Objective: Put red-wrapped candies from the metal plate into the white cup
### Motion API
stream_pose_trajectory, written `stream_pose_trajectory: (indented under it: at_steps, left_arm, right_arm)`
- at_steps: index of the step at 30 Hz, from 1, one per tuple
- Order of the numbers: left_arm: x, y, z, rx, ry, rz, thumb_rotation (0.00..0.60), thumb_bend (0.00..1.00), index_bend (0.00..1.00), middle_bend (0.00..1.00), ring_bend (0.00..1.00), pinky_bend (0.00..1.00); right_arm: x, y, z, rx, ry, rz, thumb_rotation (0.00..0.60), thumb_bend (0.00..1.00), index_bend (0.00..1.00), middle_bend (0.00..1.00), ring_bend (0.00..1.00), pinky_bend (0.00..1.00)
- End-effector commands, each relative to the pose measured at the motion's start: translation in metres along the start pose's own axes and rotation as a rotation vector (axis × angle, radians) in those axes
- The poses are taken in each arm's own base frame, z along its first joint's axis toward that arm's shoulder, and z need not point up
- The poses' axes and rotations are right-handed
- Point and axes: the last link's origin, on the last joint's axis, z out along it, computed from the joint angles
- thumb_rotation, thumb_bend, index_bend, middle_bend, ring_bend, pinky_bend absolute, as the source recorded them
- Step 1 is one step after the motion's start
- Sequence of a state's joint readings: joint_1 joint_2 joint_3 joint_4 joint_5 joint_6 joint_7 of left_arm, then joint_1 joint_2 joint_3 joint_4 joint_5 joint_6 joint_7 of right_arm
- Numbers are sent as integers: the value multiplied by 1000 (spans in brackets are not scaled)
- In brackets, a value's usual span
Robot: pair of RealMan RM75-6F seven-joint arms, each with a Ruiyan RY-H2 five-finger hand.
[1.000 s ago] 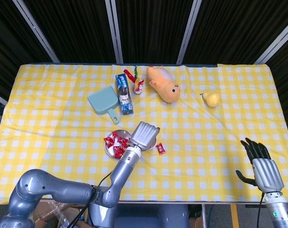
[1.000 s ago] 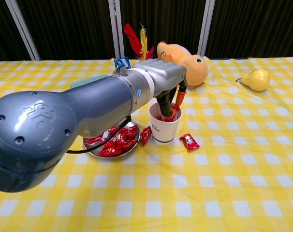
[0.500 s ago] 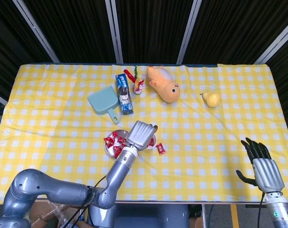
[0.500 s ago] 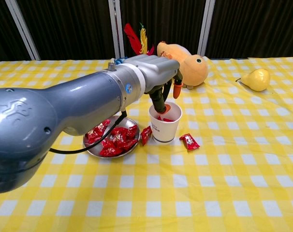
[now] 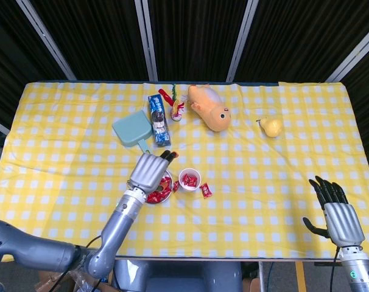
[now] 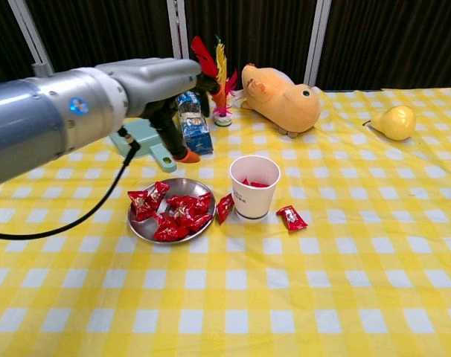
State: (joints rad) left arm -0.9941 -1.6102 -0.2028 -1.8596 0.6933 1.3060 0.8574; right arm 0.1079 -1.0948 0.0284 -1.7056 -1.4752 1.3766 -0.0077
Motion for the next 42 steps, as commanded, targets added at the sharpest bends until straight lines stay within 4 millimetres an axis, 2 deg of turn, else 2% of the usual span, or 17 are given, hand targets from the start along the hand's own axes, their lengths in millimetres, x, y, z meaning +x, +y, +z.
stream_pose_trajectory:
  at_steps: [1, 4, 9, 15, 32, 35, 37, 39, 42]
  left_arm:
    - [-10, -25, -19, 43, -51, 39, 600, 244, 205, 238, 813, 928]
    - [-21, -39, -27, 72, -107, 80, 600, 238, 205, 236, 815, 928]
    - [-41, -46, -28, 92, -178, 125, 600, 210, 203, 231, 815, 928]
    - [-58, -39, -18, 79, -211, 159, 600, 210, 202, 235, 818, 928]
    - [-87, -4, 14, 45, -230, 181, 600, 211, 266, 267, 822, 928]
    - [-91, -2, 16, 46, -238, 192, 600, 238, 307, 309, 825, 930]
    - [-94, -2, 17, 48, -243, 200, 600, 281, 353, 377, 828, 932]
    - [-96, -3, 17, 51, -245, 204, 600, 340, 422, 493, 834, 934]
    - [-97, -6, 17, 57, -242, 214, 600, 405, 491, 583, 840, 936]
  right_arm:
    - [0, 0, 0, 1, 0, -2, 600, 341, 0, 0, 0, 2]
    - [-1, -1, 0, 0, 0, -4, 600, 341, 0, 0, 0, 2]
    - [-1, -1, 0, -2, -1, -2, 600, 341, 0, 0, 0, 2]
    - [-1, 0, 0, -5, -3, 2, 600, 341, 0, 0, 0, 2]
    - [0, 1, 1, -8, -12, 17, 600, 341, 0, 0, 0, 2]
    - [0, 0, 1, -8, -12, 17, 600, 341, 0, 0, 0, 2]
    - [0, 1, 1, -10, -13, 16, 600, 341, 0, 0, 0, 2]
    - [0, 1, 1, -9, -13, 18, 600, 342, 0, 0, 0, 2]
    - [0, 1, 1, -10, -12, 18, 600, 341, 0, 0, 0, 2]
